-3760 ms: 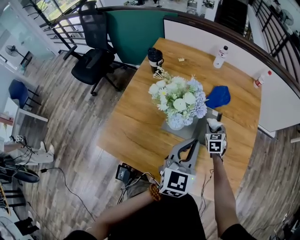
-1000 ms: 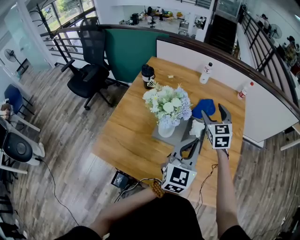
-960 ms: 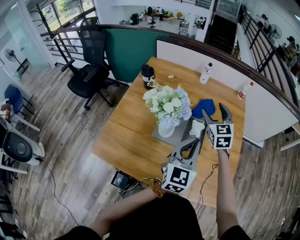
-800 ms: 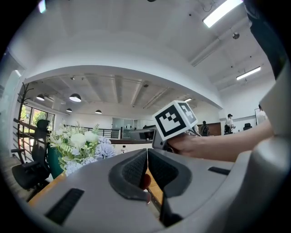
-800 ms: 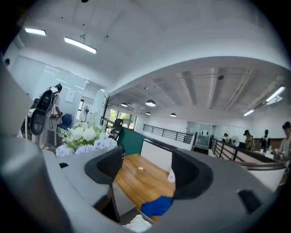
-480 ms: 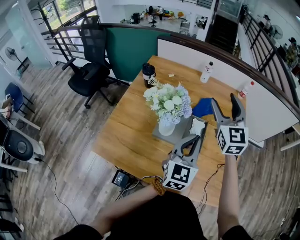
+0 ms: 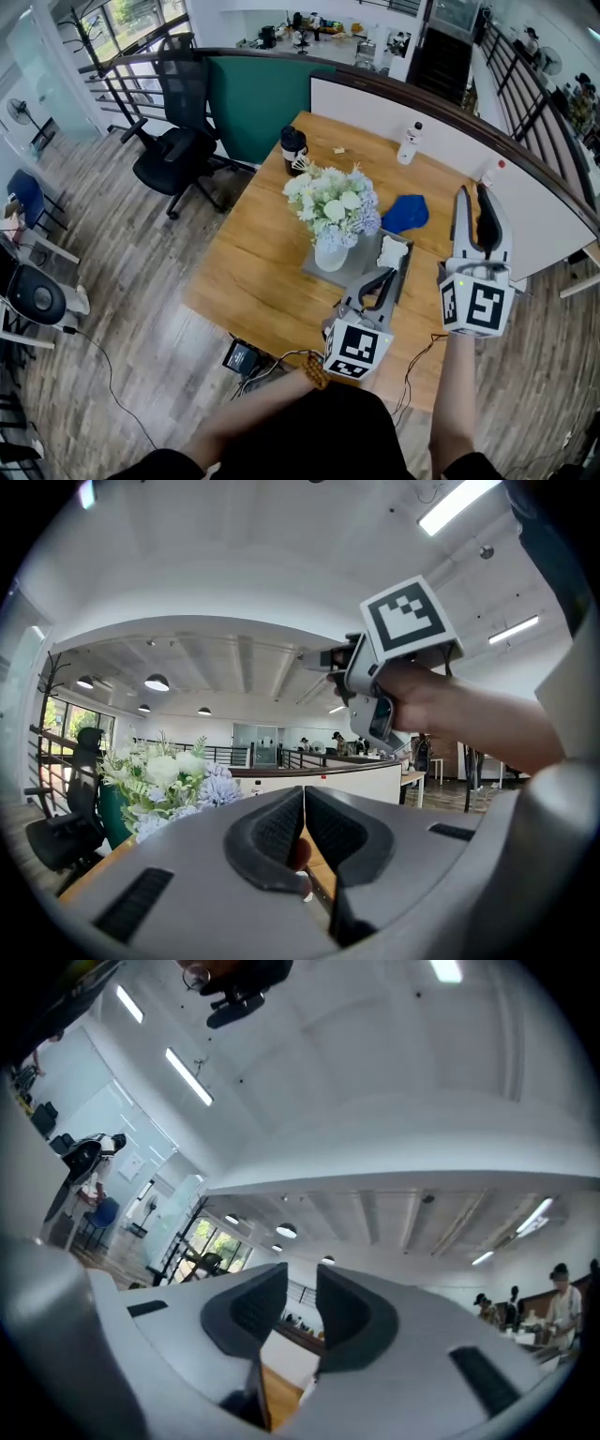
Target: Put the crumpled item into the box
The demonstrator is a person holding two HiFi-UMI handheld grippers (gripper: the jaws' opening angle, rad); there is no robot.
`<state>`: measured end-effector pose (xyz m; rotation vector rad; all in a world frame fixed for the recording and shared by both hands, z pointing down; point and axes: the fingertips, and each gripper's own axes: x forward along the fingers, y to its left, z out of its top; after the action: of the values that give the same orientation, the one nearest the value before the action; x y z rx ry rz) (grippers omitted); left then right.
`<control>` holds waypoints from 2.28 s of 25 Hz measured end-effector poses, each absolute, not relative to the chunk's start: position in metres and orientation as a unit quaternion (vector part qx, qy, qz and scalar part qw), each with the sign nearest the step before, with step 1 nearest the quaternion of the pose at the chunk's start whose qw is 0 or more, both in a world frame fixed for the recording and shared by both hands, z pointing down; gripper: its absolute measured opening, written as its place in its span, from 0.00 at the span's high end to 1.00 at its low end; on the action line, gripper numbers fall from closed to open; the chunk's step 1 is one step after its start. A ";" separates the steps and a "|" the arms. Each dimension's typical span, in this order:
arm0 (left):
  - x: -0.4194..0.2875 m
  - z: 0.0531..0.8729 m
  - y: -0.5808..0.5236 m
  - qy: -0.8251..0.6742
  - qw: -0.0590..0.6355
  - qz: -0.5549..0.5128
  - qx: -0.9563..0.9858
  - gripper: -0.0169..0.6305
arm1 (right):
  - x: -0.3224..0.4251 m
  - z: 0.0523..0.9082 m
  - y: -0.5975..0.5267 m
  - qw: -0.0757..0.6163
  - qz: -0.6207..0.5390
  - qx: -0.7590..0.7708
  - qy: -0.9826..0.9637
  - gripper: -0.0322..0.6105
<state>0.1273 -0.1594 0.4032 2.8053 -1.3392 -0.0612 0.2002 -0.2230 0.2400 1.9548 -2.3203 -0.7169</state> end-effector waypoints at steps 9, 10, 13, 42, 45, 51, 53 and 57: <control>0.119 0.406 -0.160 -0.450 0.013 -0.031 0.892 0.94 | 0.197 0.242 -0.186 -0.007 -0.252 0.648 -0.719 0.81; 0.118 0.406 -0.160 -0.453 0.011 -0.033 0.891 0.94 | 0.197 0.249 -0.185 -0.006 -0.245 0.649 -0.720 0.80; 0.116 0.404 -0.158 -0.456 0.005 -0.036 0.889 0.94 | 0.197 0.273 -0.180 0.000 -0.217 0.653 -0.726 0.80; 0.107 0.417 -0.144 -0.470 -0.007 -0.036 0.882 0.94 | 0.196 0.441 -0.124 0.077 -0.048 0.666 -0.741 0.84; 0.107 0.419 -0.144 -0.469 -0.009 -0.034 0.883 0.94 | 0.200 0.451 -0.123 0.085 -0.042 0.668 -0.738 0.84; 0.110 0.423 -0.143 -0.464 -0.012 -0.030 0.885 0.94 | 0.200 0.459 -0.120 0.092 -0.047 0.672 -0.734 0.88; 0.112 0.423 -0.142 -0.461 -0.013 -0.028 0.887 0.94 | 0.200 0.452 -0.118 0.081 -0.057 0.680 -0.727 0.91; 0.116 0.424 -0.143 -0.458 -0.014 -0.028 0.888 0.94 | 0.197 0.448 -0.115 0.077 -0.061 0.682 -0.725 0.92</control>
<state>0.1155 -0.1427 0.4239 2.8150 -1.4522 -0.0882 0.1971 -0.1148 0.4476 2.0424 -2.1723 -0.1816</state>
